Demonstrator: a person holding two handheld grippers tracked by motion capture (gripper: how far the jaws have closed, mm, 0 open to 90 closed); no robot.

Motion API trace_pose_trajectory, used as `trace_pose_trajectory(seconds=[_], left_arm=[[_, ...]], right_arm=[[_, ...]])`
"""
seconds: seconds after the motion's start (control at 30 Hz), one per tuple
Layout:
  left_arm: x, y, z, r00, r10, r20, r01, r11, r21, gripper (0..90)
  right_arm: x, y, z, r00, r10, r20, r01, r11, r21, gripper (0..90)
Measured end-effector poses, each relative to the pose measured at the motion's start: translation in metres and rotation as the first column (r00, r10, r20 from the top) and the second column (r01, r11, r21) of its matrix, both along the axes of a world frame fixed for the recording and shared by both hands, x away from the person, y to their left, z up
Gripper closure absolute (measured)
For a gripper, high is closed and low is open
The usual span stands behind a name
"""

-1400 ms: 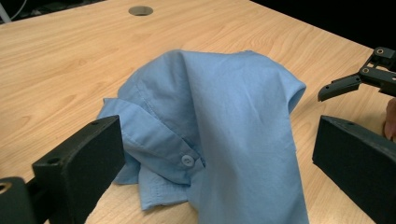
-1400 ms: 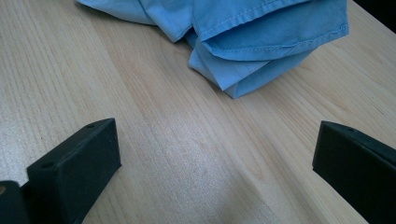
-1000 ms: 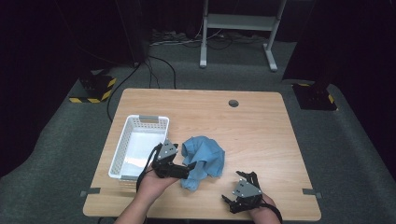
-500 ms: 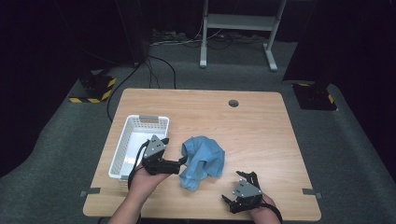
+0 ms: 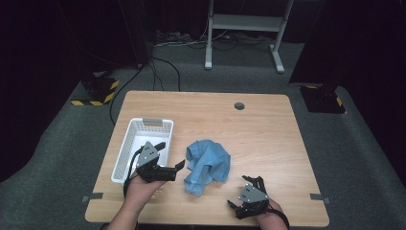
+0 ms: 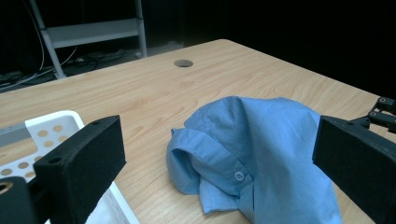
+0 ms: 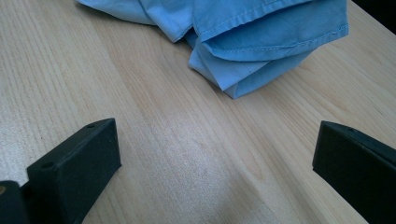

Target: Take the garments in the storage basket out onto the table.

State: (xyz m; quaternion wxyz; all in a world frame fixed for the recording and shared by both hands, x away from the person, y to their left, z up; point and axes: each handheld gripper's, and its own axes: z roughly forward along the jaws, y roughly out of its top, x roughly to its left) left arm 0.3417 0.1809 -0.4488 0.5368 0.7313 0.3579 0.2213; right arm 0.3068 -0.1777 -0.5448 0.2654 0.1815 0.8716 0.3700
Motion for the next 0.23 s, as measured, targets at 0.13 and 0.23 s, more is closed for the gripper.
trace_pose_trajectory(seconds=[0.13,0.23], left_arm=[[0.0012,-0.0005,-0.0012,1.0000,0.001,-0.008,-0.001,1.0000,-0.001,2.1],[0.0011,-0.0012,-0.0015,1.0000,-0.004,-0.009,0.004,1.0000,-0.005,2.0]], right_arm=[[0.0002,0.0000,0.0000,1.0000,-0.001,-0.005,0.001,1.000,0.002,0.3],[0.0002,0.0000,0.0000,1.0000,-0.002,-0.005,0.002,1.000,0.002,0.3]])
